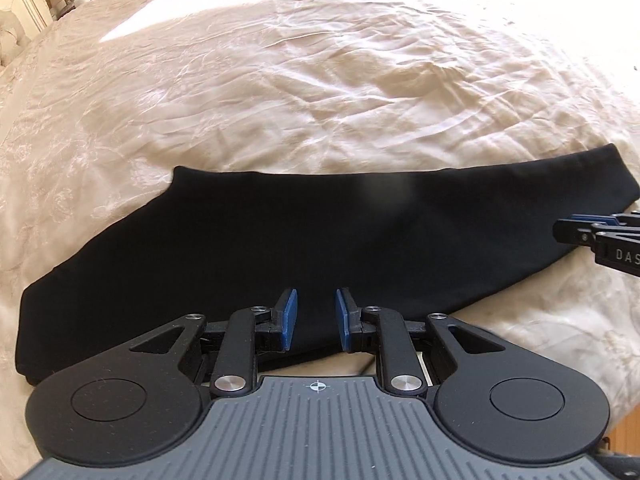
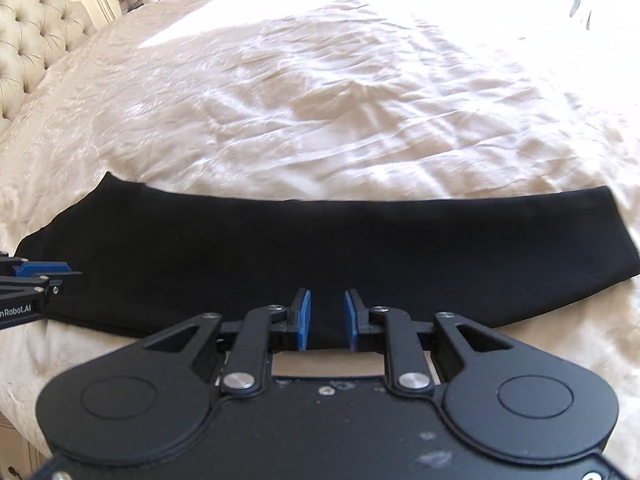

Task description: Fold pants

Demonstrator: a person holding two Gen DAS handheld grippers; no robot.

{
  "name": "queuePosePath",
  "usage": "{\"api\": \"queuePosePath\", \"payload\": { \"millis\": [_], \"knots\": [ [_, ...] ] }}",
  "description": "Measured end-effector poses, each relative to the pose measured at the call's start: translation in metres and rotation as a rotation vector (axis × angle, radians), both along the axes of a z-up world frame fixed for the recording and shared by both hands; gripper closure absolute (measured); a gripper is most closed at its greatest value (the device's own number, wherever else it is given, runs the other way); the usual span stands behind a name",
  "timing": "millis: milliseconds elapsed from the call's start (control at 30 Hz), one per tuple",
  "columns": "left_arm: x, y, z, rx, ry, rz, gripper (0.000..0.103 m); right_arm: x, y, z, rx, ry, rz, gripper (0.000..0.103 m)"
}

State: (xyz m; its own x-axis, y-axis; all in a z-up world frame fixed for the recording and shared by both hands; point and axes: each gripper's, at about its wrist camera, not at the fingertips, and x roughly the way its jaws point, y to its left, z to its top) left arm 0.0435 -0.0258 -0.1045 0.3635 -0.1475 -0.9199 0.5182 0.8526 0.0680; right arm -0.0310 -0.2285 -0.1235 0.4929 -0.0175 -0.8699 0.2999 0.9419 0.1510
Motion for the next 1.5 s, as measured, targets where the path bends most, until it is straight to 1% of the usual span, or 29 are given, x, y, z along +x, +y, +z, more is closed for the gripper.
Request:
{"api": "queuePosePath", "payload": {
  "millis": [100, 300, 433, 600, 767, 933, 1000, 1100, 1200, 1267, 1400, 1500],
  "knots": [
    [-0.014, -0.046, -0.001, -0.002, -0.01, -0.033, 0.082, -0.017, -0.044, 0.007, -0.018, -0.022, -0.041, 0.079],
    [-0.035, -0.133, -0.002, -0.024, -0.033, -0.115, 0.082, -0.046, -0.131, 0.007, -0.06, -0.033, -0.145, 0.074],
    [-0.043, -0.182, -0.002, -0.035, -0.027, -0.155, 0.082, -0.059, -0.173, 0.008, -0.075, -0.053, -0.196, 0.069],
    [-0.045, -0.223, -0.012, -0.02, -0.012, -0.179, 0.082, -0.059, -0.208, -0.003, -0.074, -0.038, -0.181, 0.061],
    [-0.037, -0.24, -0.029, 0.013, 0.041, -0.148, 0.082, -0.049, -0.236, -0.023, -0.001, 0.008, -0.114, 0.058],
    [-0.029, -0.242, -0.04, 0.046, 0.086, -0.101, 0.082, -0.037, -0.259, -0.043, 0.068, 0.051, -0.059, 0.054],
    [-0.027, -0.243, -0.042, 0.058, 0.093, -0.097, 0.082, -0.033, -0.267, -0.051, 0.103, 0.064, -0.046, 0.051],
    [-0.023, -0.245, -0.043, 0.072, 0.096, -0.094, 0.082, -0.028, -0.28, -0.061, 0.163, 0.077, -0.034, 0.049],
    [-0.018, -0.246, -0.044, 0.077, 0.106, -0.082, 0.082, -0.022, -0.289, -0.07, 0.241, 0.079, -0.007, 0.044],
    [-0.014, -0.248, -0.046, 0.08, 0.113, -0.076, 0.082, -0.019, -0.295, -0.076, 0.301, 0.084, 0.014, 0.044],
    [-0.011, -0.254, -0.051, 0.087, 0.124, -0.084, 0.082, -0.016, -0.305, -0.086, 0.388, 0.085, -0.009, 0.043],
    [-0.01, -0.258, -0.054, 0.089, 0.128, -0.094, 0.082, -0.021, -0.316, -0.087, 0.453, 0.077, -0.017, 0.045]
  ]
}}
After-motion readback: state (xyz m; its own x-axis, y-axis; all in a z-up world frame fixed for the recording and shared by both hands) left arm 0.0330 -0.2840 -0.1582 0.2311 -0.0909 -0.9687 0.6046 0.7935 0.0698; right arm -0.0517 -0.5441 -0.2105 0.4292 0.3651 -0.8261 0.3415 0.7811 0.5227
